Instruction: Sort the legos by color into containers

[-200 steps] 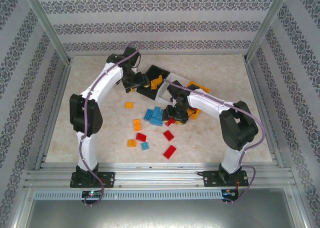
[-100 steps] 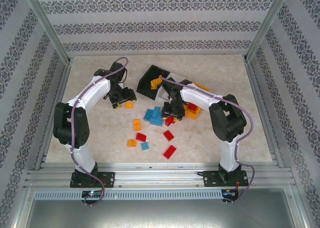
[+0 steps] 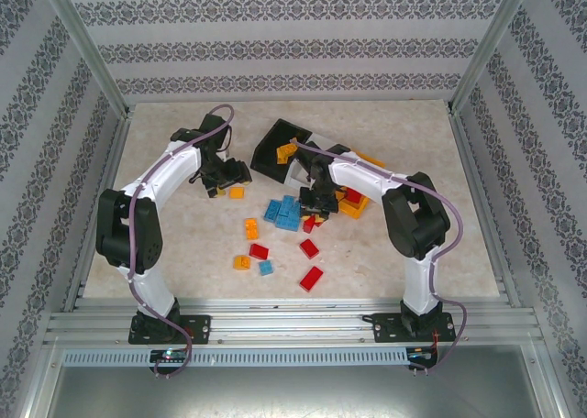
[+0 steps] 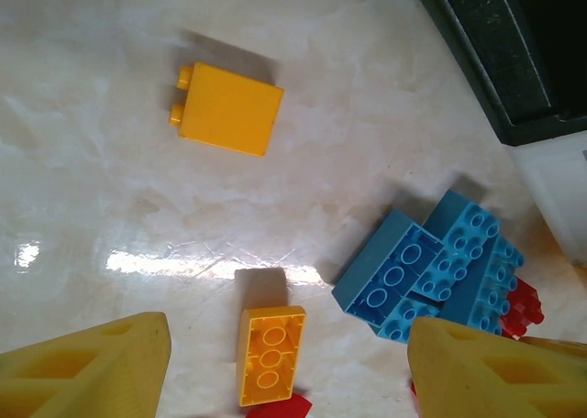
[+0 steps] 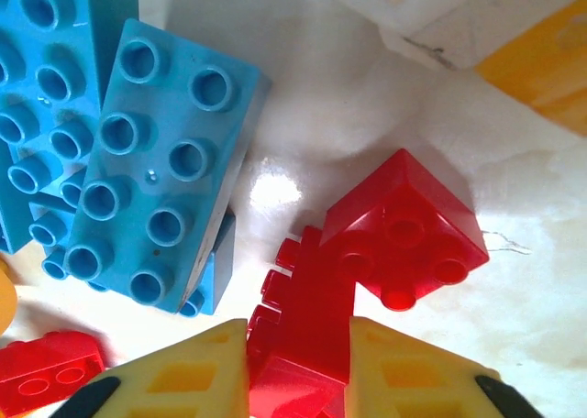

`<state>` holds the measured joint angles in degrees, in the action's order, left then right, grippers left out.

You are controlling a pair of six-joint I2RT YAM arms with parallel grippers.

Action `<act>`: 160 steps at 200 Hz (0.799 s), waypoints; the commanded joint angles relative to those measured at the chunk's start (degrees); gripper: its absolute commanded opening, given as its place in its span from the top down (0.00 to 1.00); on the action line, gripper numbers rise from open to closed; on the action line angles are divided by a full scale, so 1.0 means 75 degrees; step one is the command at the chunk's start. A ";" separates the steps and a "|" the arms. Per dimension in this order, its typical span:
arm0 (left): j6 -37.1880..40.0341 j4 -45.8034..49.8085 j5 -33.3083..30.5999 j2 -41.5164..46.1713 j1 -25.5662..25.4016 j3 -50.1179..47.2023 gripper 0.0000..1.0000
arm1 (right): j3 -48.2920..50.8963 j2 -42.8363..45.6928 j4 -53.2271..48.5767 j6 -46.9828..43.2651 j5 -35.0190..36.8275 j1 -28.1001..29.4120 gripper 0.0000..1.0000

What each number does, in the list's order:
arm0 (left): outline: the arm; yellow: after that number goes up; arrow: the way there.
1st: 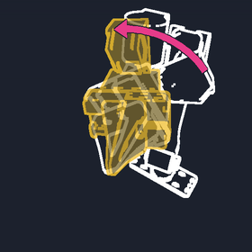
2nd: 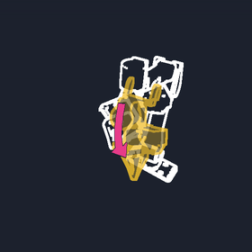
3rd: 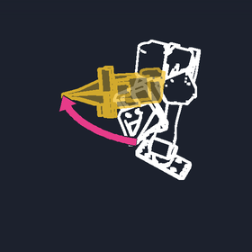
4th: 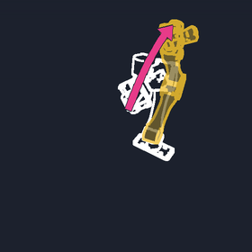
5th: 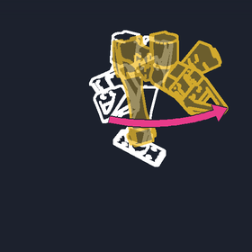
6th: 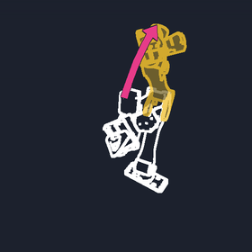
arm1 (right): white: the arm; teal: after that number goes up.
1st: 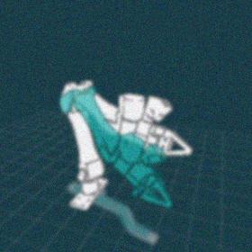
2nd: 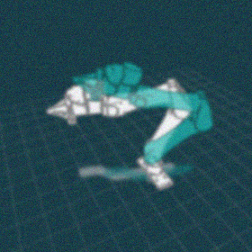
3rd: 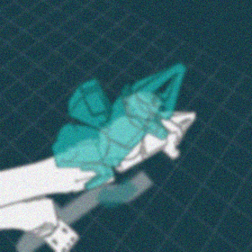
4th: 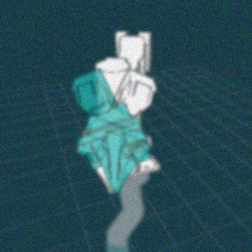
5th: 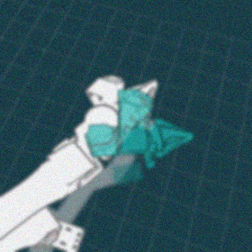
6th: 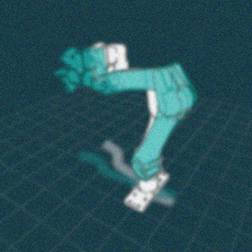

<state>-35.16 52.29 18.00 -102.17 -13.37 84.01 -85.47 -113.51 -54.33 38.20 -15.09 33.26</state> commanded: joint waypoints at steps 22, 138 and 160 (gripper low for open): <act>-0.0245 -0.0227 0.0138 -0.0065 0.0065 0.0075 0.30 | 0.0177 0.0745 -0.0239 -0.0147 0.0216 -0.0088 0.80; -0.0301 -0.0109 0.0067 0.0181 -0.0239 -0.0368 0.30 | -0.0648 0.1295 -0.0463 -0.0894 0.0407 -0.2309 0.78; -0.0313 -0.0055 0.0060 0.0216 -0.0327 -0.0485 0.30 | -0.0932 0.0781 -0.0224 -0.0965 0.0128 -0.2551 0.76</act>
<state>-36.71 51.59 18.81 -102.17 -14.94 81.41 -89.60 -103.88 -57.30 32.77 -12.88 15.11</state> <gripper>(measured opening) 0.699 0.238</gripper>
